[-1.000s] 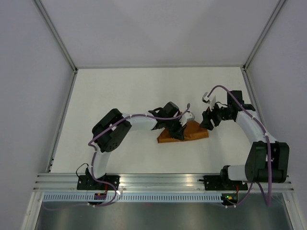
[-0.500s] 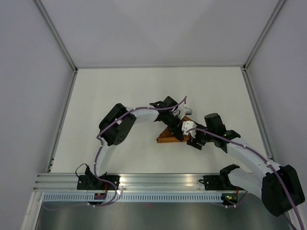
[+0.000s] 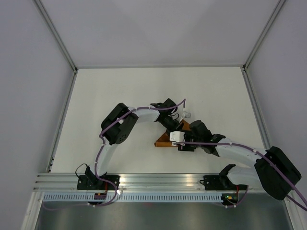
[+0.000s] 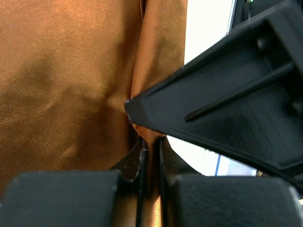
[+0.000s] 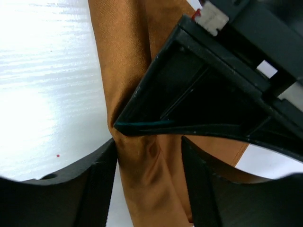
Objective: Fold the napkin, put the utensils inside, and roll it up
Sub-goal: Roll the napkin at the center of the board.
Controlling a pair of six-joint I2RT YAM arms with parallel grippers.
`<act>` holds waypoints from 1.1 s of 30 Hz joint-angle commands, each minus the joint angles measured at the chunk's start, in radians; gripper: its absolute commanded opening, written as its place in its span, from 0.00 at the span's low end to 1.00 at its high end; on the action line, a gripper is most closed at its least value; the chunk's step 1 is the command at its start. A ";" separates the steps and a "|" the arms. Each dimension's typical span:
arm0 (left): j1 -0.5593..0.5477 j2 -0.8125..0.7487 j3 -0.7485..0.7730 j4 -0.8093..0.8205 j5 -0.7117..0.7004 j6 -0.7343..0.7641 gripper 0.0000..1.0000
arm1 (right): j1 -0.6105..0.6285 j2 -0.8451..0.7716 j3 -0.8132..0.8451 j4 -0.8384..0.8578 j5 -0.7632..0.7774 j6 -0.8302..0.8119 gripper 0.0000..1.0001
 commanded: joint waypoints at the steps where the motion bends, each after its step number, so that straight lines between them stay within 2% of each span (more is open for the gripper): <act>1: -0.001 0.070 -0.027 -0.111 -0.132 0.003 0.15 | 0.016 0.038 -0.017 0.048 0.067 0.002 0.59; 2: 0.000 0.069 -0.027 -0.111 -0.135 0.003 0.18 | 0.018 0.047 -0.019 0.051 0.069 0.005 0.52; 4: 0.000 0.061 -0.026 -0.109 -0.133 -0.001 0.24 | 0.018 0.060 -0.025 0.051 0.077 0.010 0.45; 5: 0.003 0.049 -0.026 -0.105 -0.145 -0.006 0.27 | 0.018 0.065 -0.028 0.051 0.080 0.010 0.38; 8: 0.006 0.021 -0.030 -0.075 -0.158 -0.020 0.31 | 0.018 0.077 -0.028 0.037 0.072 0.016 0.25; 16: 0.048 -0.152 -0.070 0.050 -0.159 -0.141 0.37 | 0.018 0.151 0.042 -0.090 -0.009 0.014 0.17; 22: 0.124 -0.282 -0.170 0.187 -0.220 -0.240 0.38 | 0.006 0.215 0.111 -0.189 -0.104 0.000 0.16; 27: 0.190 -0.492 -0.338 0.351 -0.360 -0.297 0.41 | -0.056 0.300 0.211 -0.323 -0.198 -0.049 0.16; 32: 0.190 -0.683 -0.510 0.512 -0.553 -0.293 0.41 | -0.160 0.458 0.362 -0.516 -0.323 -0.147 0.17; 33: 0.190 -0.747 -0.579 0.591 -0.572 -0.293 0.42 | -0.174 0.485 0.389 -0.552 -0.342 -0.164 0.17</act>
